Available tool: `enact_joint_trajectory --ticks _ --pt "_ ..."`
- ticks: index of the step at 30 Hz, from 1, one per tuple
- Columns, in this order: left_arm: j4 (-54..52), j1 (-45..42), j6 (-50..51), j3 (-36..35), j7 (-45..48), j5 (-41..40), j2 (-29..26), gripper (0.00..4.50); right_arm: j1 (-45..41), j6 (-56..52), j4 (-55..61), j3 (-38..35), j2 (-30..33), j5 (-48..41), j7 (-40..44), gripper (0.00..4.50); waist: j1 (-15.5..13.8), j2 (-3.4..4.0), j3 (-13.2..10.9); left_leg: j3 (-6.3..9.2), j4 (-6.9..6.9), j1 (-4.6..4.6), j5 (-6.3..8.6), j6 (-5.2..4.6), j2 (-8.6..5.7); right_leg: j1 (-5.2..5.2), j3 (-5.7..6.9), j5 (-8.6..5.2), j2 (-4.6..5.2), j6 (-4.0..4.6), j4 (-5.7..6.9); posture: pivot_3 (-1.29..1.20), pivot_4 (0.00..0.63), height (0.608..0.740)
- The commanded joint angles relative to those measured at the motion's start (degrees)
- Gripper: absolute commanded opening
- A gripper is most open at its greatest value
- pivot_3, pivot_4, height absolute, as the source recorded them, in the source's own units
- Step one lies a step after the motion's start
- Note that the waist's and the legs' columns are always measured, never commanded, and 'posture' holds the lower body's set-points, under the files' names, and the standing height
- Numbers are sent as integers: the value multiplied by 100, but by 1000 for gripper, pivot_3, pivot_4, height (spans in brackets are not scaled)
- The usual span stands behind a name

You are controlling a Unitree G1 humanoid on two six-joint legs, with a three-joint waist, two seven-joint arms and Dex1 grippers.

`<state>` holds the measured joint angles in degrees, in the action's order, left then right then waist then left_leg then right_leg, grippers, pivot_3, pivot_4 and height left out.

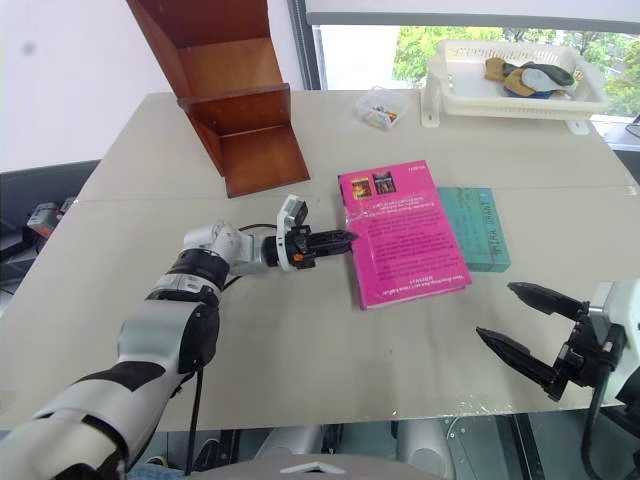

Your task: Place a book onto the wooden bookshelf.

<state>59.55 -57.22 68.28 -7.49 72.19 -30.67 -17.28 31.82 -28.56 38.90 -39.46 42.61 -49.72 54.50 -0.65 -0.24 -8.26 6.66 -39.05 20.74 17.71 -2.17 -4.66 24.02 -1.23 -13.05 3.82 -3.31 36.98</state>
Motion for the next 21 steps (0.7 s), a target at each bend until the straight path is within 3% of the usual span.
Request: enact_joint_trajectory --ticks 1,9,14,16,21 --pt "-439 -261 88 -503 -131 -367 -111 444 -241 251 -173 -161 -38 107 -76 4500 -1 -2 -1 0 0 0 0 0 0 0 1 0 0 0 0 0 150 740" --pt "-2653 -391 -407 -948 -1025 -840 290 444 -1301 824 -1203 -64 -95 556 -217 4500 -23 -15 -9 13 -7 12 0 1 -1 1 -5 1 29 0 -3 0 150 740" --pt "-3966 -533 -1412 -528 -1383 -606 484 444 -1905 1031 -1634 71 -79 647 -199 4500 2 -16 -11 8 -4 11 0 1 -1 2 -12 1 27 0 -6 0 150 740" --pt "-4295 -577 -1900 -288 -1501 -376 457 444 -2143 1052 -1789 29 -79 553 -211 4500 2 -16 -11 5 -4 8 0 2 -1 2 -12 1 27 0 -5 0 150 740" --pt "-4574 -835 -4162 774 -1923 1225 144 444 -2756 675 -2626 -475 62 -530 379 4500 -23 -17 -11 3 -3 3 0 2 -1 -1 -15 2 25 0 -5 0 150 740"
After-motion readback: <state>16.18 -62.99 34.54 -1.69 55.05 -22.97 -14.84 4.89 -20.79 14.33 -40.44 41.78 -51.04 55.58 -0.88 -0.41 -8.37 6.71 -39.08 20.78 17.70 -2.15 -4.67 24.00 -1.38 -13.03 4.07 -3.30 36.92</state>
